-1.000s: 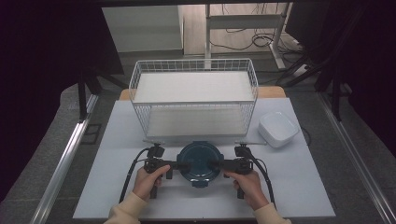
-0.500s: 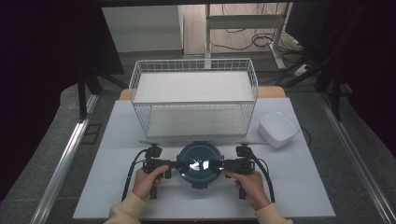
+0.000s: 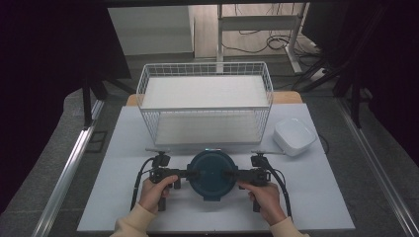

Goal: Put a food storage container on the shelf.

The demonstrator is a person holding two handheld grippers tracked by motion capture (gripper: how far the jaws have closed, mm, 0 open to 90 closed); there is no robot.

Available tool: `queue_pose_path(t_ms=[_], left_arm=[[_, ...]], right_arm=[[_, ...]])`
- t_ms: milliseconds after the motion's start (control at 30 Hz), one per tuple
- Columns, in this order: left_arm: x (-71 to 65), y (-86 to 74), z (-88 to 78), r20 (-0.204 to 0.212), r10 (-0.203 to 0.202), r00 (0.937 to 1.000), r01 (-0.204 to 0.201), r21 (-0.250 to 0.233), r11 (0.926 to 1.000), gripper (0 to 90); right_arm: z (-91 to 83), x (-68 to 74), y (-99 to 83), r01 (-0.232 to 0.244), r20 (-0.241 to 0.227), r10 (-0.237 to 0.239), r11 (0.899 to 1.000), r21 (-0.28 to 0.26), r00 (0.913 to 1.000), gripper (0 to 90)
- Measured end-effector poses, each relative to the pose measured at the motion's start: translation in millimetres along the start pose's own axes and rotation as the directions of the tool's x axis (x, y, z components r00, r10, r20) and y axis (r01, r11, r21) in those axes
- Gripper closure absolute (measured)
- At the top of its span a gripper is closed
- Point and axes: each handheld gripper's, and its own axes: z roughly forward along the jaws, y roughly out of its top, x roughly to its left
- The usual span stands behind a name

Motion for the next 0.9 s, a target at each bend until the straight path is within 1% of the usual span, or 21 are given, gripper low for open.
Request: queue_pose_path(t_ms=[33, 167, 267, 367, 400, 467, 700, 767, 900], left_arm=[[-0.1, 0.2, -0.7, 0.002, 0.000, 1.0000, 0.000, -0.002, 1.0000, 43.3], [-2.1, 0.5, -2.8, -0.004, 0.020, 0.9998, -0.020, -0.007, 0.9998, 43.9], [-3.2, 0.2, -3.0, -0.007, 0.028, 0.9996, -0.028, -0.004, 0.9996, 43.9], [-8.2, -0.3, -3.5, -0.019, 0.053, 0.9984, -0.053, 0.002, 0.9986, 43.9], [-9.1, -0.2, -4.2, -0.020, 0.064, 0.9978, -0.064, 0.002, 0.9980, 43.9], [-11.5, 0.2, -5.6, -0.015, 0.070, 0.9975, -0.070, -0.004, 0.9976, 43.9], [-22.4, 2.7, -16.2, -0.012, 0.110, 0.9939, -0.110, -0.018, 0.9937, 44.0], [-23.5, 2.8, -17.5, -0.011, 0.108, 0.9940, -0.109, -0.023, 0.9938, 44.0], [-27.3, 3.7, -23.6, -0.003, 0.122, 0.9925, -0.122, -0.038, 0.9918, 44.0]], right_arm=[[-0.5, 0.7, 0.3, 0.008, 0.000, -0.008, 1.000, 0.001, 1.0000, 31.8], [-2.2, 5.6, 1.2, 0.043, 0.008, -0.043, 0.999, -0.002, 0.9991, 32.8], [-2.7, 6.8, 1.7, 0.054, 0.010, -0.054, 0.999, -0.002, 0.9985, 33.0], [-4.6, 7.8, 2.0, 0.061, 0.013, -0.061, 0.998, -0.009, 0.9981, 33.1], [-5.9, 9.0, 2.3, 0.068, 0.015, -0.067, 0.998, -0.017, 0.9976, 33.1], [-8.2, 11.4, 3.6, 0.080, 0.017, -0.080, 0.997, -0.015, 0.9966, 33.1], [-16.9, 26.2, 6.3, 0.137, 0.021, -0.136, 0.989, -0.046, 0.9904, 33.2], [-18.1, 29.7, 7.5, 0.150, 0.023, -0.149, 0.988, -0.049, 0.9886, 33.2], [-20.9, 37.5, 9.8, 0.177, 0.030, -0.176, 0.982, -0.061, 0.9840, 33.2]])
